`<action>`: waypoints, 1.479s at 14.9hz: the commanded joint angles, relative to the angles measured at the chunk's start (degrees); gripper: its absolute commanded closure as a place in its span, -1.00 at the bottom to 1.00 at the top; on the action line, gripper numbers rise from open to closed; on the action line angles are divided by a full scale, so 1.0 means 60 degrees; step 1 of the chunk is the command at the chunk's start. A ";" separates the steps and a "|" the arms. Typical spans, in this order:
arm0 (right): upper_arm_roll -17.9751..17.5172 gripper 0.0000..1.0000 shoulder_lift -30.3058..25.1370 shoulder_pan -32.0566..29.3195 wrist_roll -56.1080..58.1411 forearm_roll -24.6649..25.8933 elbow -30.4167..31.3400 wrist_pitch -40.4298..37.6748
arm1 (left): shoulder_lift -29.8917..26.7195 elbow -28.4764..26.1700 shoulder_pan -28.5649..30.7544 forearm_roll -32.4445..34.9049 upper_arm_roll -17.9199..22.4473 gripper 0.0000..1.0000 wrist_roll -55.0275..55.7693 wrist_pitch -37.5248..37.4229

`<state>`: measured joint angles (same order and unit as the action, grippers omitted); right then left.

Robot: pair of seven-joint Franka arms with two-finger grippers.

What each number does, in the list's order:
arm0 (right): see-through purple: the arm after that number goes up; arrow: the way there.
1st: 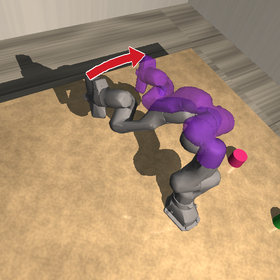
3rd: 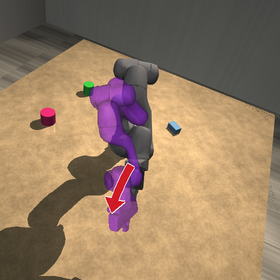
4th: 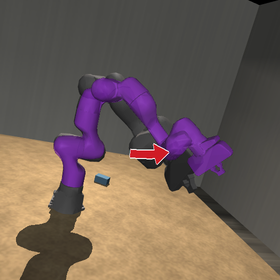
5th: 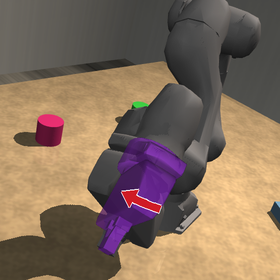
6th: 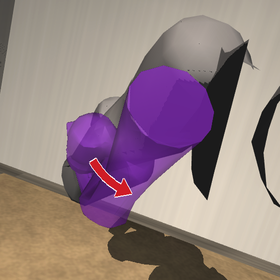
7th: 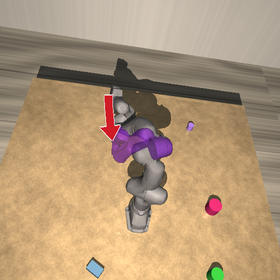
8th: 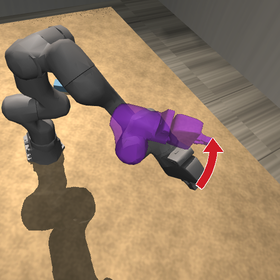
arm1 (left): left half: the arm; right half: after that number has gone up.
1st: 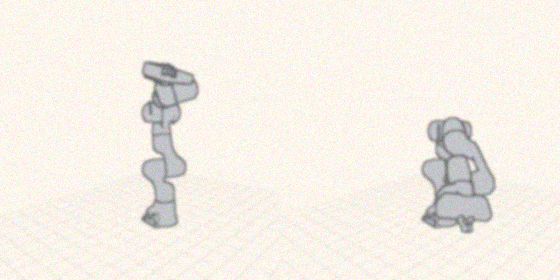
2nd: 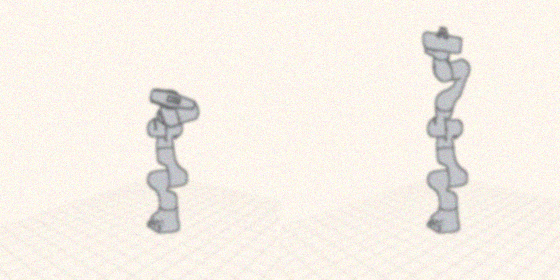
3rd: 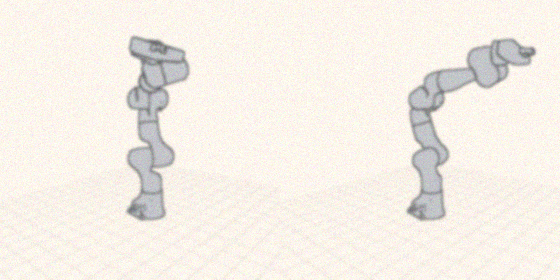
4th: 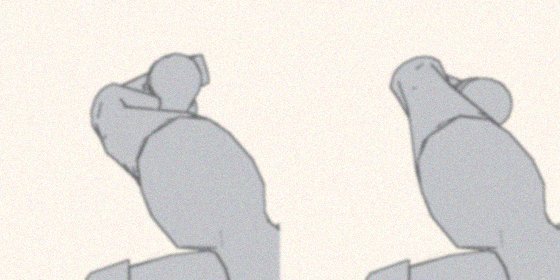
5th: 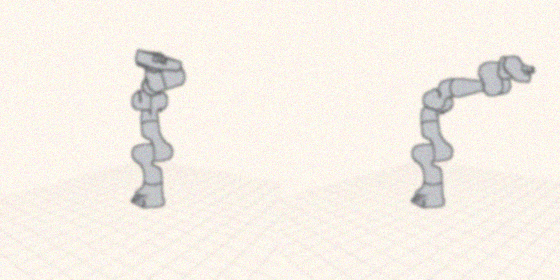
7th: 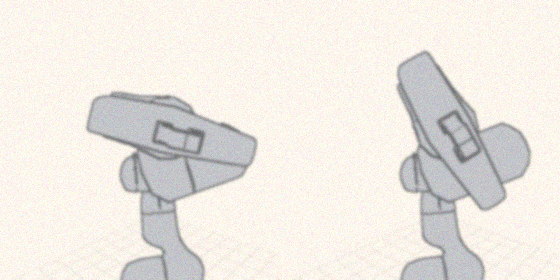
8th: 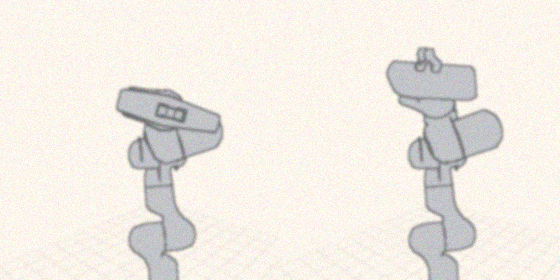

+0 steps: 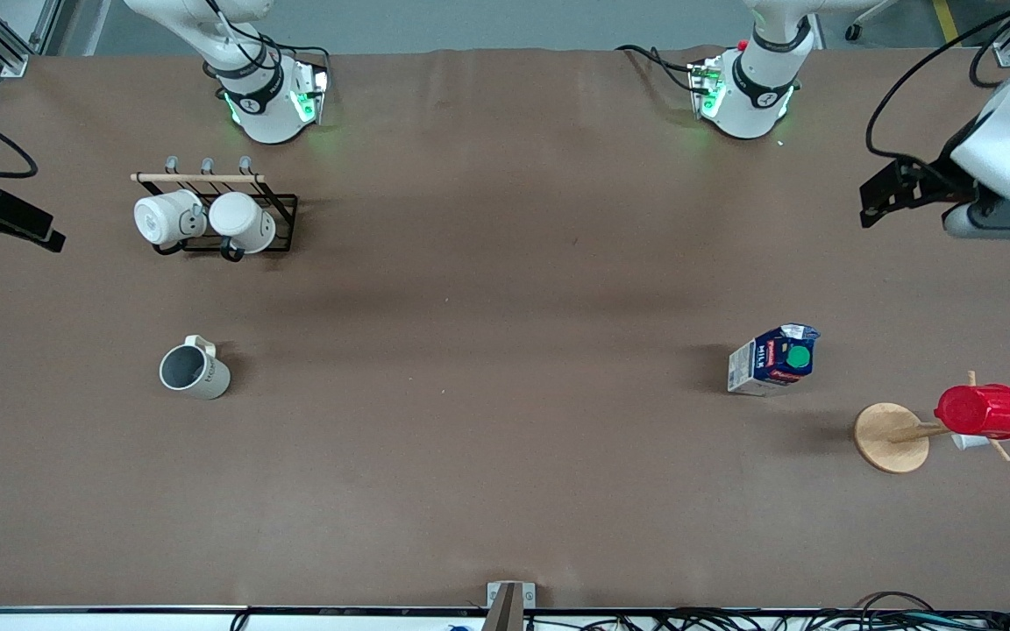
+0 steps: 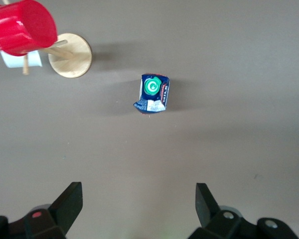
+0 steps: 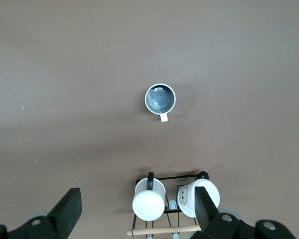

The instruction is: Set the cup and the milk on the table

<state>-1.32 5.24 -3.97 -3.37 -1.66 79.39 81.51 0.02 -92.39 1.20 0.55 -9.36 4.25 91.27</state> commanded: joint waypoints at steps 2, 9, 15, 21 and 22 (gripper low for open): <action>0.0073 -1.00 0.0122 -0.0495 0.0897 -0.0119 0.1339 0.1043 | 0.0230 -0.1796 -0.0023 -0.0092 -0.0007 -1.00 -0.0019 0.2301; 0.0103 -1.00 0.1322 -0.0804 0.2229 -0.0105 0.4108 0.5290 | 0.1636 -0.2795 -0.0067 -0.0034 -0.0065 -1.00 -0.0137 0.4826; 0.0132 -0.99 0.2377 -0.1008 0.2979 0.0188 0.6060 0.9557 | 0.2530 -0.2767 -0.0082 0.0287 -0.0065 -0.86 -0.0341 0.5587; 0.0117 -0.82 0.3051 -0.0980 0.2950 0.0188 0.6162 1.0480 | 0.2912 -0.2766 -0.0024 0.0581 -0.0080 -0.41 -0.0401 0.5794; 0.0117 -0.74 0.3140 -0.0922 0.2950 0.0174 0.6177 1.0540 | 0.2912 -0.2781 -0.0024 0.0581 -0.0080 -0.30 -0.0386 0.5779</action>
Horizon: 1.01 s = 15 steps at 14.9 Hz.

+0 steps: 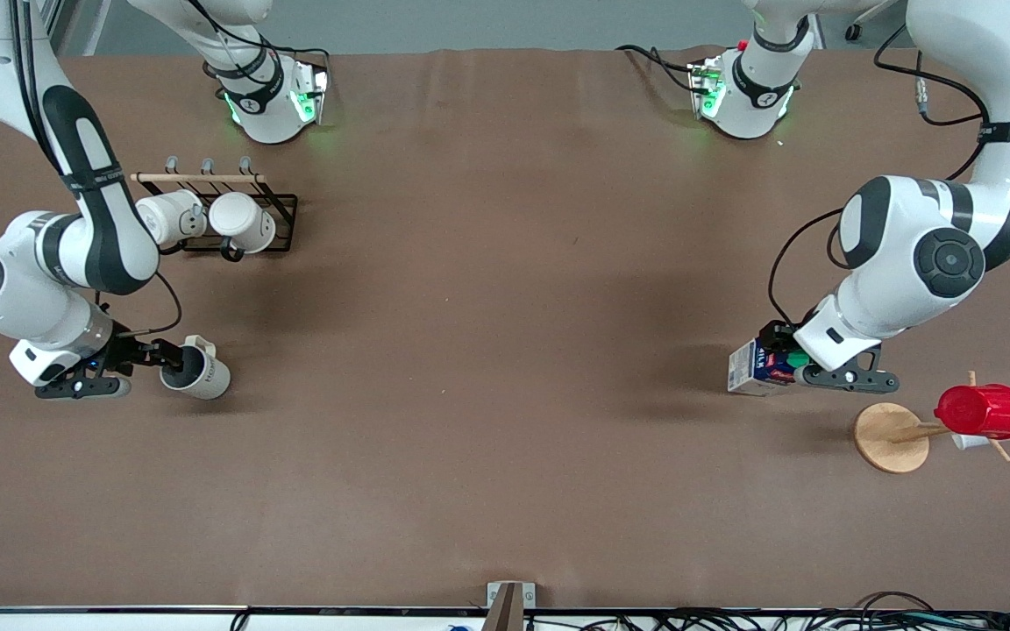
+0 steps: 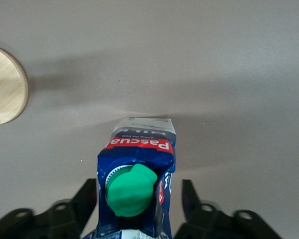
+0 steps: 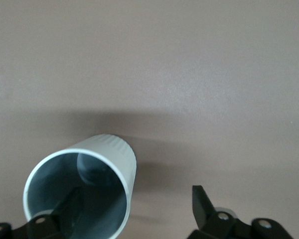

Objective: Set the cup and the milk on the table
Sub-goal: 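Grasp the white mug with the right gripper while the left gripper grasps the carton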

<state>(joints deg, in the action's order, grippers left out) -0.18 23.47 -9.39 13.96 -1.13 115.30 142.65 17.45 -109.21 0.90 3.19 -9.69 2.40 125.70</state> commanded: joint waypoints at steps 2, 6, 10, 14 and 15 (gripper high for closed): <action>-0.0073 -0.31 0.0175 0.0026 0.0046 0.0086 0.0222 0.0352 | 0.0006 0.0037 0.0025 0.0142 -0.0026 -0.07 -0.0063 -0.0017; -0.0073 0.99 0.0161 0.0099 -0.0348 0.0071 0.0178 0.0176 | -0.0008 0.0096 0.0011 0.0142 -0.0026 0.23 0.0039 -0.0046; -0.0087 0.99 -0.0247 0.0406 -0.0480 0.0086 -0.1119 -0.2654 | -0.0096 0.0256 0.0011 0.0098 -0.0041 0.26 0.0054 -0.0105; -0.0262 0.99 -0.0352 0.1545 -0.2466 0.0072 -0.3640 -0.6439 | -0.0228 0.0768 -0.0062 0.0010 -0.0128 0.26 0.0389 -0.0674; -0.0452 0.99 -0.0352 0.1898 -0.3285 0.0028 -0.3906 -0.6764 | -0.0199 0.1016 -0.0062 0.0010 -0.0274 0.26 0.0608 -0.0894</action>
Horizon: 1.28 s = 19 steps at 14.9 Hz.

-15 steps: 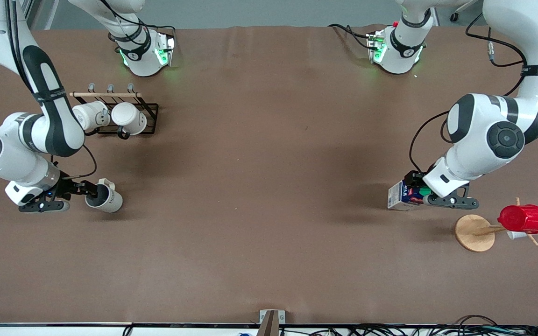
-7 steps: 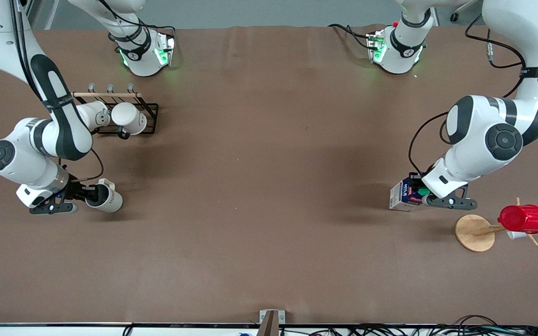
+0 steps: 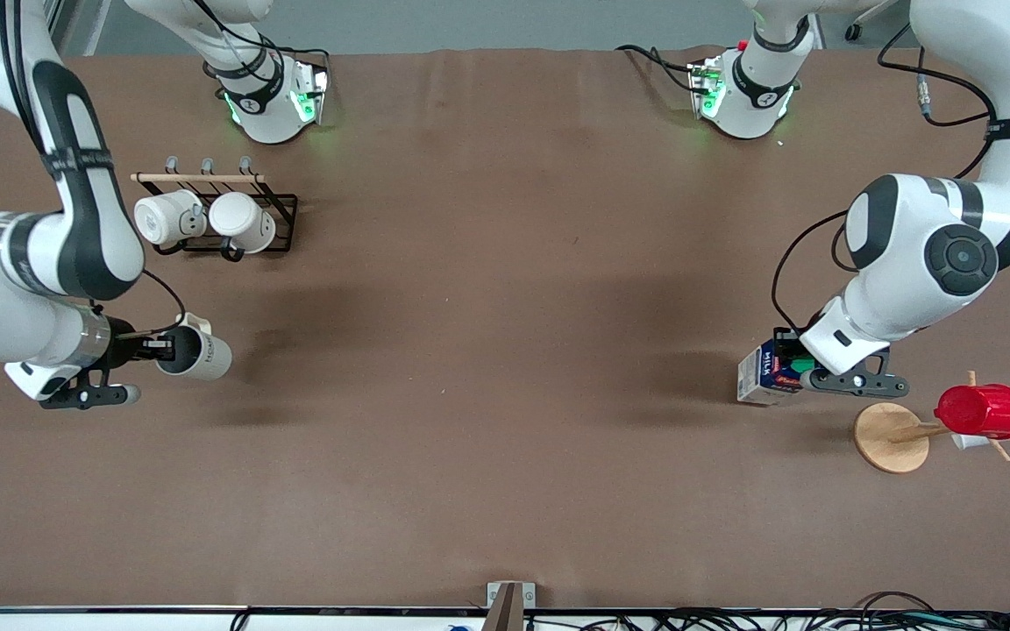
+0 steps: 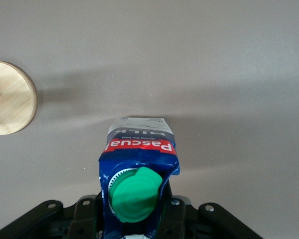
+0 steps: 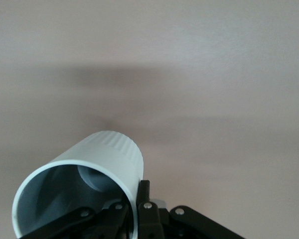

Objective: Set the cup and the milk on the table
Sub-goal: 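Grasp the white mug with the right gripper while the left gripper grasps the carton, then carry the mug and carton toward the table middle with both grippers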

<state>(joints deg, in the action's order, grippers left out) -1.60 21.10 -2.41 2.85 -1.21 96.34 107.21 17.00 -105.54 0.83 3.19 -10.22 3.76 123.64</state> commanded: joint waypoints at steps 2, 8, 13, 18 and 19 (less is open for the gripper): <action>-0.1075 0.99 0.0087 0.1380 -0.3263 -0.0046 -0.0837 -0.0905 | -0.0079 0.0815 -0.0109 0.0010 -0.0420 0.26 0.0952 -0.0961; -0.2164 0.99 0.1461 0.3723 -0.7793 0.0347 -0.1670 0.0834 | 0.0096 0.1286 -0.0197 -0.0033 -0.1270 0.26 0.2637 -0.1153; -0.2164 0.99 0.2839 0.5219 -1.0696 0.1855 -0.2083 0.2300 | 0.0360 0.1593 -0.0753 -0.0034 -0.1374 0.26 0.3195 -0.1153; -0.2164 0.96 0.3427 0.5851 -1.1709 0.2778 -0.2054 0.3123 | 0.0813 0.1974 -0.1236 -0.0019 -0.1374 0.26 0.3897 -0.1153; -0.2164 0.91 0.3529 0.5866 -1.1841 0.2954 -0.2053 0.3124 | 0.0887 0.2033 -0.1310 0.0010 -0.1374 0.26 0.4000 -0.1153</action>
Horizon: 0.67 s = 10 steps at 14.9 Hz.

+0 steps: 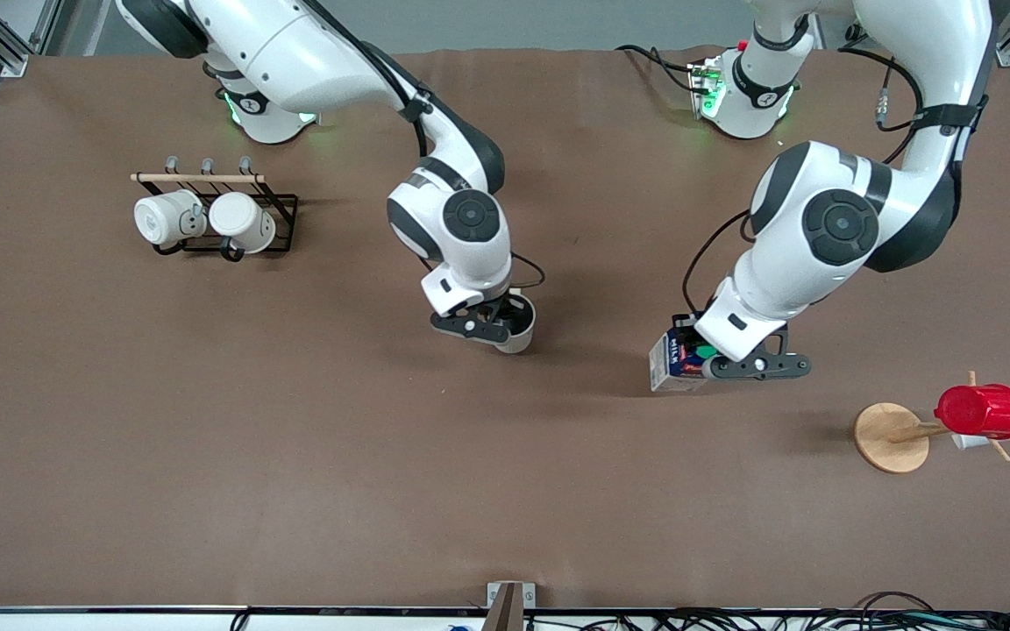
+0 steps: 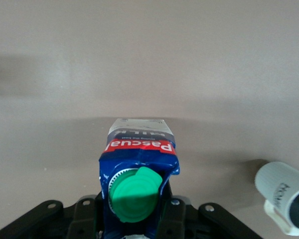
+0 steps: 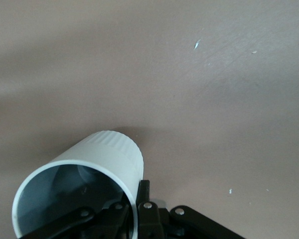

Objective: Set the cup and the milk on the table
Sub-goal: 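Carry the mug and carton toward the table middle with both grippers, then set down the mug, open the right gripper and withdraw it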

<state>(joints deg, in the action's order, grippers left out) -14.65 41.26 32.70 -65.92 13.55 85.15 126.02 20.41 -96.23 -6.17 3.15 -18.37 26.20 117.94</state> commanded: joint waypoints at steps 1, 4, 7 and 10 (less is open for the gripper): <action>0.0010 0.74 0.0198 0.0013 -0.0396 0.0525 -0.0173 -0.0011 | 0.0392 0.0496 -0.0158 0.0046 -0.0015 0.26 0.0291 -0.0204; 0.0010 -0.81 0.0125 0.0013 -0.0396 0.0511 -0.0173 -0.0070 | 0.0495 0.0510 -0.0275 0.0046 -0.0029 0.26 0.0422 -0.0189; 0.0010 -1.00 -0.0531 -0.0264 -0.0235 0.0496 -0.0173 -0.0914 | 0.0598 0.0510 -0.0290 0.0061 -0.0029 0.26 0.0496 -0.0189; -0.0005 -1.00 -0.2126 -0.1111 0.0464 0.0496 -0.0099 -0.2730 | 0.0686 0.0525 -0.0420 0.0046 -0.0029 0.26 0.0525 -0.0189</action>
<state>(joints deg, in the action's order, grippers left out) -13.82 37.15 30.33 -66.07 15.76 81.81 115.74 23.62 -94.63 -7.74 3.15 -18.38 28.24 117.94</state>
